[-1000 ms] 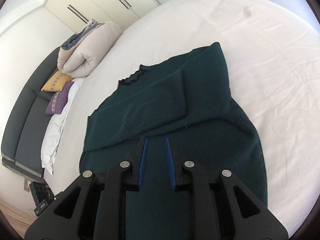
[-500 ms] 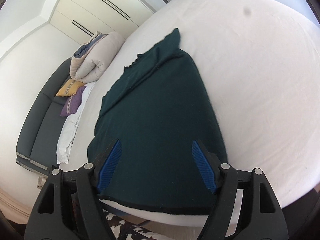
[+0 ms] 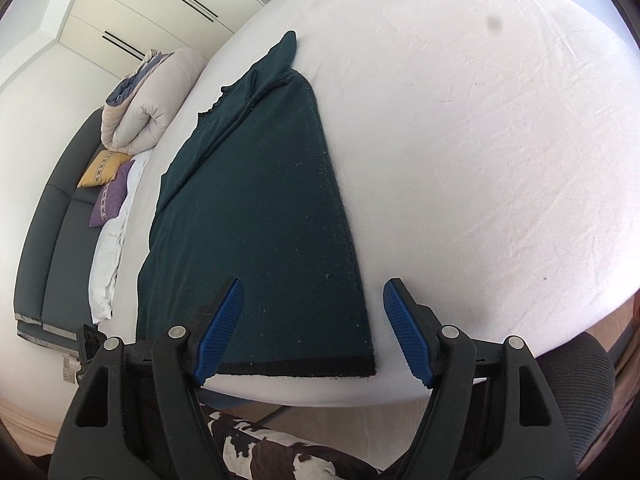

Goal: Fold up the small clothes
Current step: 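Move both grippers to the sweater hem and open them, then grasp the hem with both grippers and fold it up toward the collar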

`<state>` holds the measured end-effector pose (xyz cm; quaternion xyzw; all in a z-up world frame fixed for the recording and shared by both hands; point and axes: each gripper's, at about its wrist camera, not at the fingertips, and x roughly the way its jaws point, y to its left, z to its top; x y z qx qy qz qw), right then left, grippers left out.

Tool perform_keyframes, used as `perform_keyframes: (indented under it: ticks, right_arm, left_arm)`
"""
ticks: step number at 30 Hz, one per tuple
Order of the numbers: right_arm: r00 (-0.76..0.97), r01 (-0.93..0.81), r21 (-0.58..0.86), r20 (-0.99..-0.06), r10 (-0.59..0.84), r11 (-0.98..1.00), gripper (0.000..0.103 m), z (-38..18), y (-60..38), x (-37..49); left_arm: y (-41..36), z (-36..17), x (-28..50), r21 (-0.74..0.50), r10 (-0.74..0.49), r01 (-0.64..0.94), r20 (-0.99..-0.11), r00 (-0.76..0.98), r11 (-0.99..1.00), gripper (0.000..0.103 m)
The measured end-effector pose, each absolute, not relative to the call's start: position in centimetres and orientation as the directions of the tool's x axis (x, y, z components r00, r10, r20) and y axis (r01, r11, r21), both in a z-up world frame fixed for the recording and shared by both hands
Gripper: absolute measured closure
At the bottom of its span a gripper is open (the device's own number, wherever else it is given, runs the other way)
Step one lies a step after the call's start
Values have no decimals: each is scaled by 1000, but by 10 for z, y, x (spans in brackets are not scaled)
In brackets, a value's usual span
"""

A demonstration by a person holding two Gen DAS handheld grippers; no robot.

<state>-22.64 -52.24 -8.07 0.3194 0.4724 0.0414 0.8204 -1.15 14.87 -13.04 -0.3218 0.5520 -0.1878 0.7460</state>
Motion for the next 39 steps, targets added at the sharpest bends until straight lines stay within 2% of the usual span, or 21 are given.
perform_keyframes:
  ticks: [8, 15, 22, 24, 25, 27, 28, 34, 39]
  right_arm:
    - [455, 254, 510, -813, 364, 822, 32, -87, -521, -230]
    - [392, 282, 635, -761, 517, 719, 33, -99, -532, -230]
    - [423, 306, 753, -656, 625, 583, 49, -115, -543, -231]
    - [421, 309, 749, -660, 622, 586, 63, -118, -543, -232]
    - [412, 310, 742, -668, 619, 594, 74, -119, -542, -233]
    - [407, 293, 740, -670, 621, 606, 83, -119, -538, -233]
    - [403, 282, 728, -681, 612, 624, 93, -117, -536, -233]
    - [448, 211, 726, -667, 595, 655, 96, -91, -525, -228]
    - [541, 155, 772, -588, 601, 616, 96, -56, -533, -216]
  left_arm:
    - [147, -129, -15, -677, -628, -62, -710, 319, 733, 97]
    - [151, -127, -17, -689, -640, -60, -698, 322, 722, 97]
    - [154, -129, -17, -709, -657, -65, -680, 325, 702, 97]
    - [155, -129, -17, -712, -660, -65, -677, 326, 699, 97]
    - [155, -129, -17, -713, -661, -62, -676, 327, 698, 97]
    - [154, -127, -18, -713, -662, -56, -674, 328, 699, 98]
    - [154, -126, -18, -715, -663, -54, -672, 329, 698, 98]
    - [162, -103, -20, -778, -715, -31, -592, 372, 628, 98]
    - [180, -73, -19, -831, -739, -7, -499, 453, 556, 98]
